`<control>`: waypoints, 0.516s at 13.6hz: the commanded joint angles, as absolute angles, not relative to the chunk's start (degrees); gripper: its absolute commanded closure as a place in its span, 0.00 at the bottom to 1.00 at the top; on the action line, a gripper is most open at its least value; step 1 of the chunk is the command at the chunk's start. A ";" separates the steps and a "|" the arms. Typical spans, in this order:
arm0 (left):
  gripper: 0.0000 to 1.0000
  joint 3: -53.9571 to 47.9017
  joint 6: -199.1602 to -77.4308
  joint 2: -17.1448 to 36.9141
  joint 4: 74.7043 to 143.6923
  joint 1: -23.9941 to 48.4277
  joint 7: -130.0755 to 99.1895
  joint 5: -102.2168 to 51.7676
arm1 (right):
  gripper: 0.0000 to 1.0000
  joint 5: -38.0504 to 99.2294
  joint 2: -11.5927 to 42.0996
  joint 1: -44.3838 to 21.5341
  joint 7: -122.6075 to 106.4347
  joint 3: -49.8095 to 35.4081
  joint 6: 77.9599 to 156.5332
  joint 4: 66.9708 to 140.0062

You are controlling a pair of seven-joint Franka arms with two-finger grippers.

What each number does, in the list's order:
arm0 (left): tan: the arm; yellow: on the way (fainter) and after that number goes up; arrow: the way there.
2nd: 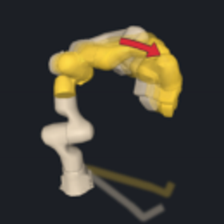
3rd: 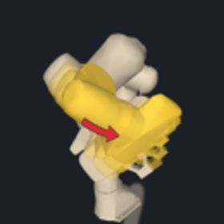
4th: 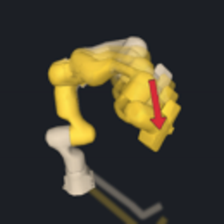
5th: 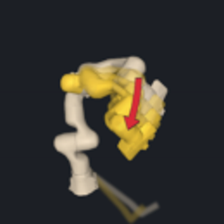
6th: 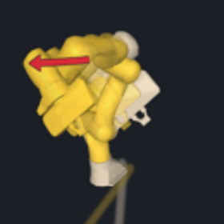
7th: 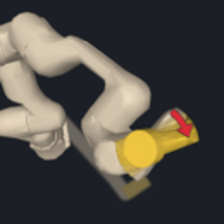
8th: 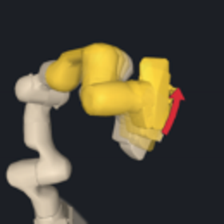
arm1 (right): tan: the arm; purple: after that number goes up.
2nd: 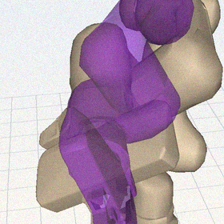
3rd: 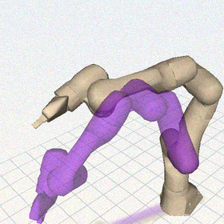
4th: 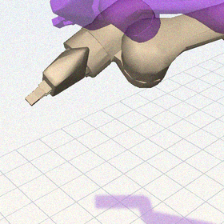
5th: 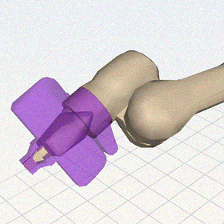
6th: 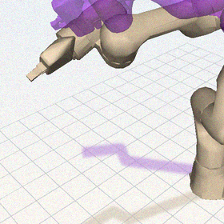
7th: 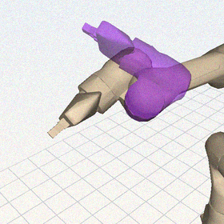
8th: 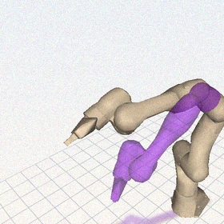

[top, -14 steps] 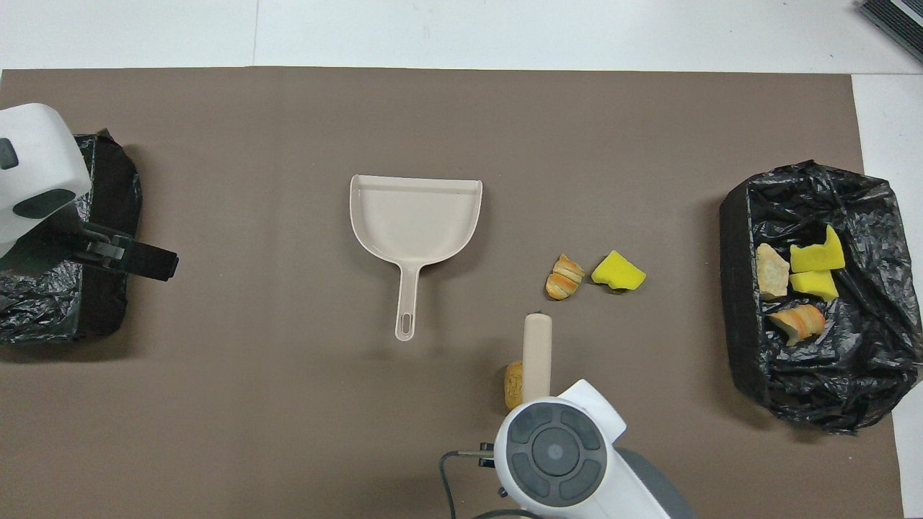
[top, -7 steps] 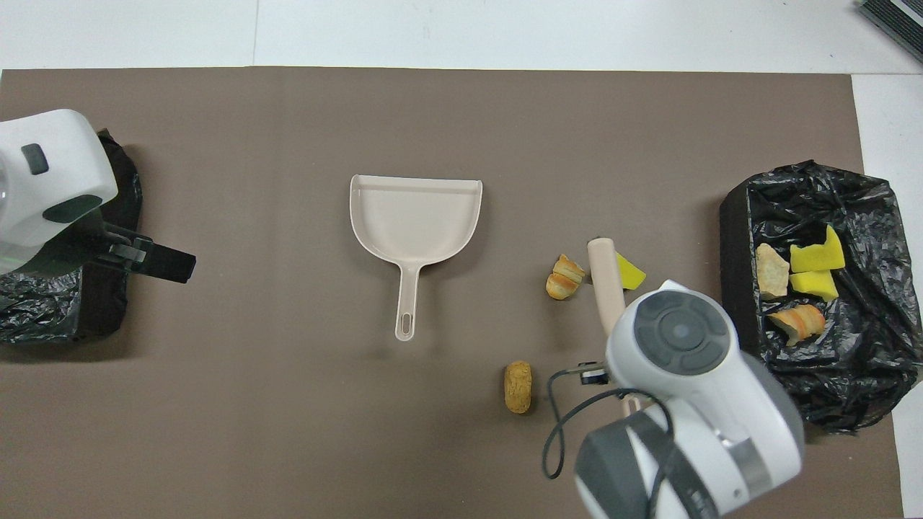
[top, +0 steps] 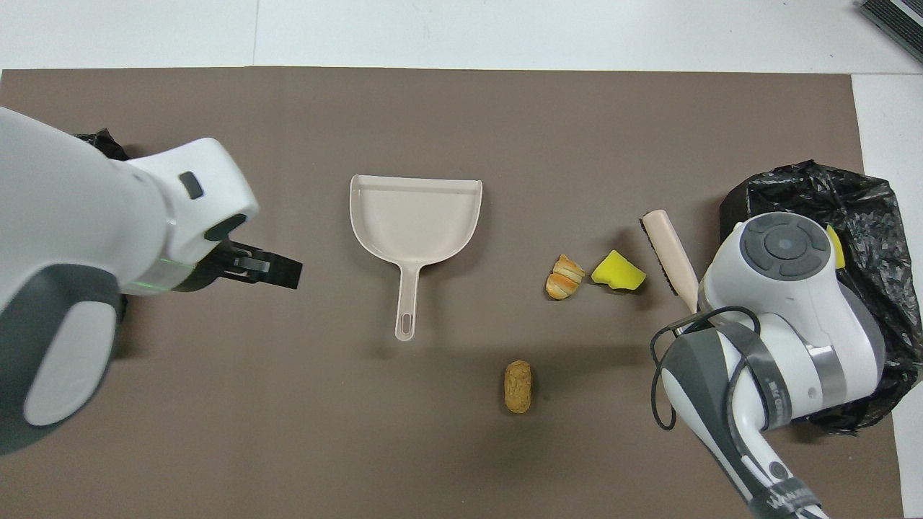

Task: Sweep and dump trash in bin
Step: 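Lift the brush with the right gripper while the left gripper grasps the dustpan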

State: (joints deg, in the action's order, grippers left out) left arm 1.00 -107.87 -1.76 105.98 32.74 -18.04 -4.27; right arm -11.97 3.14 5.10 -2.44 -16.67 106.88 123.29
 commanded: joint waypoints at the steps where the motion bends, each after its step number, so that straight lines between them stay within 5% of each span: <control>1: 0.00 2.11 -116.16 1.03 110.56 34.97 -19.95 -5.01 | 1.00 -5.04 2.81 4.75 -0.89 -17.14 107.83 123.57; 3: 0.00 2.20 -124.93 8.05 111.09 36.82 -21.27 -5.01 | 1.00 1.11 2.90 2.64 0.70 -17.05 108.54 123.75; 7: 0.00 2.20 -130.25 12.39 112.85 38.06 -20.92 -4.92 | 1.00 5.89 2.64 0.53 5.96 -17.05 108.81 123.58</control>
State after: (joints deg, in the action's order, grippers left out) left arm 1.04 -129.29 12.65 112.20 36.75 -20.57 -4.41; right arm 4.24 3.14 0.79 3.14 -16.80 108.28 123.41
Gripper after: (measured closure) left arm 0.000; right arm 0.744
